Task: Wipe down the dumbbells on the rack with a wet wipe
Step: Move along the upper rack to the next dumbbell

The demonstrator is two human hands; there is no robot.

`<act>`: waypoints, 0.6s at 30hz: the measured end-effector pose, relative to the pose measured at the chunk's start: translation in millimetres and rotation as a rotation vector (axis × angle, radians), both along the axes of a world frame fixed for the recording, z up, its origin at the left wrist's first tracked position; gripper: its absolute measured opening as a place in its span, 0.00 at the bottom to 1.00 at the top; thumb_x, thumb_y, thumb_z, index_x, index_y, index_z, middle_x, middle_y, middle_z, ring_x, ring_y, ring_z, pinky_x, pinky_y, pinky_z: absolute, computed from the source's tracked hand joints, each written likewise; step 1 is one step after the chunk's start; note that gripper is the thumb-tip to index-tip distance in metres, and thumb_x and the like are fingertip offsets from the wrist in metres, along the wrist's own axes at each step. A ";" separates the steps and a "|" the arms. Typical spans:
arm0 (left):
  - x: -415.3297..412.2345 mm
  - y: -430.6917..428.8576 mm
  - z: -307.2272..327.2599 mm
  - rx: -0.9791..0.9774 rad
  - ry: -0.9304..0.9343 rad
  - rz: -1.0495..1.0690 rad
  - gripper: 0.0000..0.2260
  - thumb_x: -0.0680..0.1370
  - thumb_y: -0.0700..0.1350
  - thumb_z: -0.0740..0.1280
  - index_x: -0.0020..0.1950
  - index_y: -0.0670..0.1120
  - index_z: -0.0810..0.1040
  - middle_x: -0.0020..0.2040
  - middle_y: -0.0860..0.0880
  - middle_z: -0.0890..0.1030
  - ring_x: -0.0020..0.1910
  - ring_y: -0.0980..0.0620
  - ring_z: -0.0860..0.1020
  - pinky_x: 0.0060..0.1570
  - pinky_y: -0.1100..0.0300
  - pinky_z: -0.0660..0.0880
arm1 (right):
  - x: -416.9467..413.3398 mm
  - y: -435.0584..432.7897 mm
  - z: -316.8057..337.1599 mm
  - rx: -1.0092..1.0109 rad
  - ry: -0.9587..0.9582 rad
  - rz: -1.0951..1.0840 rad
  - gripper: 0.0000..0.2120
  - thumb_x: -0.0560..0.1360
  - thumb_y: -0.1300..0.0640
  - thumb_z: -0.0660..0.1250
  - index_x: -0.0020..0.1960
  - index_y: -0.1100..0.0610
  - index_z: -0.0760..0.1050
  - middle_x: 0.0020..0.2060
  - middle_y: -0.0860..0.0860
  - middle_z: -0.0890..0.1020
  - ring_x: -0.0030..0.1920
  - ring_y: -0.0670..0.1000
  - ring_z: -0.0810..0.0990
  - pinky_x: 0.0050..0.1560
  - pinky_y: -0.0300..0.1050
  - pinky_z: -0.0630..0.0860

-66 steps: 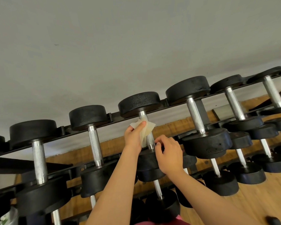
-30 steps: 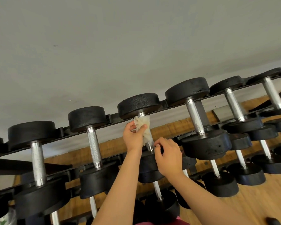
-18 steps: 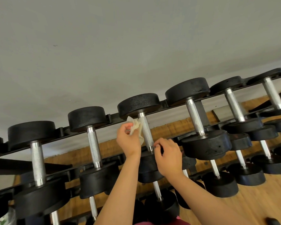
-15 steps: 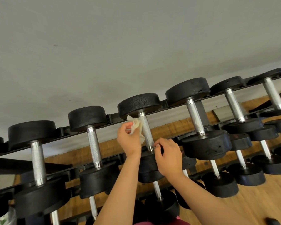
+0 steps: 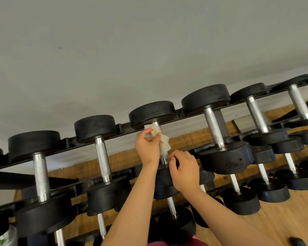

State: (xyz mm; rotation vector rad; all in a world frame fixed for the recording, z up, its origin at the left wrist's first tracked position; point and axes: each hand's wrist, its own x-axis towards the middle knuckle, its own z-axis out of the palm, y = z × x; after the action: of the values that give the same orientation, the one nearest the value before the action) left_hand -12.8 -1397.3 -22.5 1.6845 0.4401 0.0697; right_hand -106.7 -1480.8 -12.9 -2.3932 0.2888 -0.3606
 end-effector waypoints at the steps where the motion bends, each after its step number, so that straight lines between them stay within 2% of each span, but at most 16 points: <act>1: -0.1 0.1 -0.7 0.006 0.001 0.021 0.12 0.74 0.43 0.74 0.57 0.47 0.80 0.53 0.47 0.82 0.44 0.51 0.83 0.47 0.57 0.81 | 0.1 0.0 -0.2 -0.001 0.002 0.001 0.15 0.75 0.52 0.53 0.39 0.53 0.77 0.33 0.45 0.77 0.35 0.46 0.72 0.39 0.44 0.68; 3: 0.4 1.1 -3.0 0.007 0.011 0.034 0.13 0.74 0.44 0.74 0.58 0.47 0.80 0.53 0.46 0.82 0.44 0.50 0.83 0.48 0.55 0.81 | 0.2 -0.2 -0.4 0.000 0.005 0.003 0.16 0.75 0.51 0.52 0.39 0.53 0.77 0.33 0.45 0.77 0.36 0.46 0.72 0.39 0.44 0.68; 7: 3.3 4.0 -7.8 0.050 0.058 -0.057 0.17 0.75 0.47 0.73 0.62 0.45 0.79 0.56 0.50 0.79 0.48 0.53 0.80 0.48 0.62 0.77 | 0.2 0.1 -0.6 -0.005 0.004 0.004 0.16 0.75 0.51 0.52 0.39 0.53 0.76 0.33 0.45 0.76 0.35 0.46 0.71 0.39 0.43 0.68; 9: 5.2 4.9 -9.8 0.003 0.067 -0.096 0.15 0.76 0.47 0.72 0.61 0.45 0.80 0.56 0.50 0.80 0.48 0.53 0.80 0.50 0.58 0.79 | 0.2 0.4 -0.7 -0.007 -0.002 -0.001 0.16 0.75 0.51 0.52 0.39 0.53 0.77 0.33 0.45 0.76 0.35 0.45 0.71 0.39 0.43 0.67; 11: 7.8 2.9 -8.8 -0.028 0.069 -0.085 0.11 0.75 0.48 0.73 0.55 0.45 0.81 0.50 0.50 0.83 0.47 0.53 0.81 0.49 0.59 0.79 | 0.6 0.3 -0.9 -0.007 -0.004 -0.004 0.15 0.75 0.52 0.53 0.39 0.53 0.77 0.32 0.45 0.76 0.35 0.45 0.71 0.39 0.43 0.67; 14: 12.1 -1.8 -5.4 0.017 0.059 -0.023 0.10 0.75 0.50 0.73 0.42 0.44 0.79 0.37 0.53 0.79 0.37 0.58 0.77 0.36 0.74 0.71 | 0.7 0.4 -1.9 -0.009 -0.012 -0.005 0.15 0.75 0.52 0.53 0.38 0.53 0.77 0.32 0.45 0.76 0.35 0.45 0.70 0.39 0.43 0.66; 16: 11.0 -1.7 -7.0 0.044 0.020 0.014 0.13 0.76 0.49 0.72 0.36 0.43 0.76 0.32 0.53 0.75 0.32 0.59 0.72 0.32 0.73 0.68 | 0.6 0.3 -2.0 -0.010 -0.014 -0.008 0.15 0.75 0.52 0.53 0.38 0.53 0.77 0.32 0.44 0.75 0.35 0.45 0.70 0.39 0.43 0.66; 18: 9.4 -0.2 -10.0 0.051 -0.018 0.026 0.15 0.77 0.48 0.71 0.34 0.43 0.73 0.30 0.52 0.73 0.31 0.58 0.71 0.33 0.71 0.68 | 0.3 0.1 -2.2 -0.009 -0.012 -0.005 0.15 0.75 0.52 0.53 0.38 0.53 0.77 0.32 0.44 0.76 0.35 0.46 0.71 0.39 0.43 0.67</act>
State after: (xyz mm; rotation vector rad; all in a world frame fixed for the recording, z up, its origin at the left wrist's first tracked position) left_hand -3.4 -1397.5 -32.5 1.7270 0.4492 0.1160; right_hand -106.3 -1480.7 -15.1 -2.3990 0.2883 -0.3797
